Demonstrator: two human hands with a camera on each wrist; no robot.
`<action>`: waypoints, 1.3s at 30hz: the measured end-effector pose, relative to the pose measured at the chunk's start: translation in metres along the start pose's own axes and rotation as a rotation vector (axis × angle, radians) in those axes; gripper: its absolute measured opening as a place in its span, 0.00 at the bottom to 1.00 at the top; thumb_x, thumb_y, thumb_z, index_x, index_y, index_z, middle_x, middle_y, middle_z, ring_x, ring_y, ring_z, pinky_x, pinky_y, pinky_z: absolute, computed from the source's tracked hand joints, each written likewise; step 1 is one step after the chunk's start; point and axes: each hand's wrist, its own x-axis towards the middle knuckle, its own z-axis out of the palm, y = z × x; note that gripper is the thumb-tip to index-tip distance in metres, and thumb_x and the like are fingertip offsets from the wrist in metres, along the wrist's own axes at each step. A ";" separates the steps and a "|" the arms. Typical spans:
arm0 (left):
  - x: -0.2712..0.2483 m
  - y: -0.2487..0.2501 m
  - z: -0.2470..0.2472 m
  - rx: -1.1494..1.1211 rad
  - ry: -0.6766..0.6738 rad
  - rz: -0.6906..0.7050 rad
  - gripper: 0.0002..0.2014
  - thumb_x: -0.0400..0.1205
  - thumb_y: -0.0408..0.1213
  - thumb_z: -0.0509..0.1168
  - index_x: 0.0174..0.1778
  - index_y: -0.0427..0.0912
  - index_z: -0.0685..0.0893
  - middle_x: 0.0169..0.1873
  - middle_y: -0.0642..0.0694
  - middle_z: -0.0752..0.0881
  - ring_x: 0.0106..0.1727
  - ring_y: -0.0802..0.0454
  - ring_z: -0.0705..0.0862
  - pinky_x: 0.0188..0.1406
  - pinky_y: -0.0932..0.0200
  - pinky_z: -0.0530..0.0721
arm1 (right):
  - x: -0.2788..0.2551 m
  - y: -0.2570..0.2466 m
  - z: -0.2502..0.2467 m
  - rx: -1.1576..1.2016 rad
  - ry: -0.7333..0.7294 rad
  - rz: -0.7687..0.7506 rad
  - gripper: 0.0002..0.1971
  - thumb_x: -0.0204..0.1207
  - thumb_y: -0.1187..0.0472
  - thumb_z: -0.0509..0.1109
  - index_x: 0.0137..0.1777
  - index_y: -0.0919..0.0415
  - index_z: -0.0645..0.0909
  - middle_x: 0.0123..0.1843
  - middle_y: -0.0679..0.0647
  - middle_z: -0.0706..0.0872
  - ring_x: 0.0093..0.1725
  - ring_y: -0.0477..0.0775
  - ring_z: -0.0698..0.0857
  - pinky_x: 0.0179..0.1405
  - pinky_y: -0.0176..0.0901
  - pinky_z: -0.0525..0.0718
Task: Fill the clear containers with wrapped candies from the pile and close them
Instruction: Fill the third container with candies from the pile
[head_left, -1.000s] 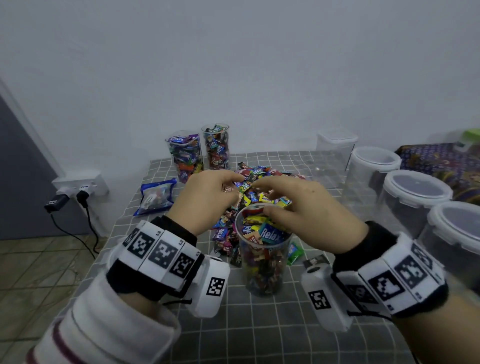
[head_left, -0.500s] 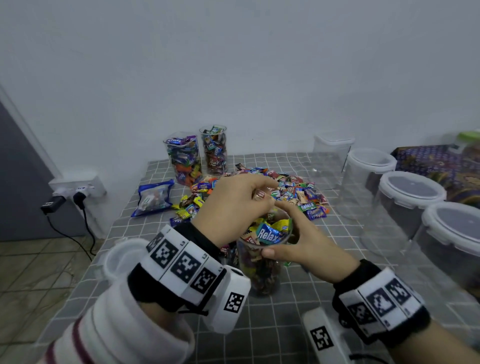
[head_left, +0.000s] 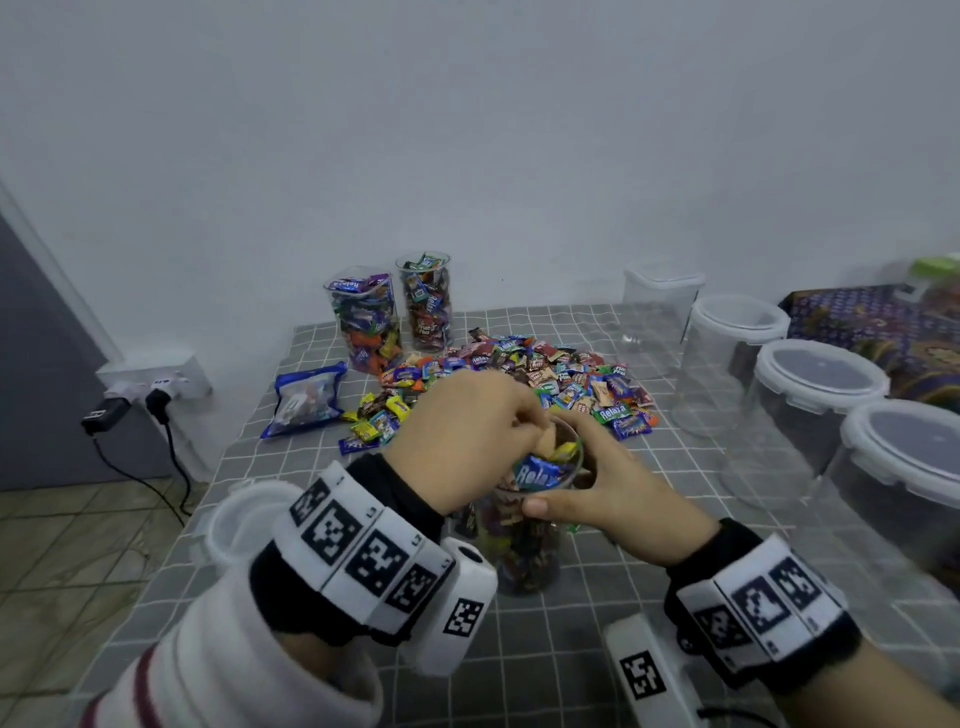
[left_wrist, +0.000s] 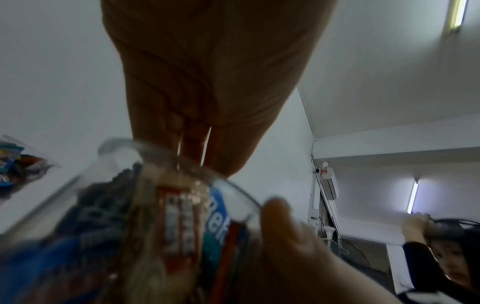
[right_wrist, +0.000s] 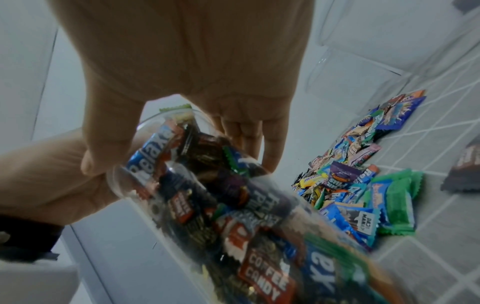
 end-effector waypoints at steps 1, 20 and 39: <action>0.000 0.002 0.003 0.001 -0.026 0.019 0.10 0.78 0.40 0.65 0.49 0.54 0.90 0.46 0.53 0.89 0.47 0.57 0.83 0.45 0.63 0.72 | 0.000 0.001 0.000 -0.005 0.006 -0.001 0.37 0.50 0.47 0.82 0.62 0.43 0.72 0.57 0.41 0.85 0.61 0.42 0.83 0.63 0.45 0.81; -0.025 -0.039 0.036 -0.617 -0.006 -0.270 0.54 0.54 0.77 0.60 0.77 0.56 0.64 0.65 0.64 0.73 0.67 0.64 0.73 0.69 0.56 0.72 | 0.032 0.040 -0.026 -0.531 0.047 0.256 0.28 0.79 0.53 0.67 0.78 0.57 0.65 0.76 0.54 0.70 0.73 0.53 0.70 0.73 0.51 0.70; -0.035 -0.041 0.078 -0.935 0.046 -0.242 0.43 0.49 0.56 0.81 0.62 0.68 0.72 0.57 0.71 0.82 0.59 0.69 0.82 0.65 0.53 0.81 | 0.038 0.094 -0.044 -1.149 -0.212 0.473 0.36 0.83 0.39 0.43 0.83 0.58 0.37 0.84 0.55 0.35 0.83 0.55 0.37 0.81 0.53 0.40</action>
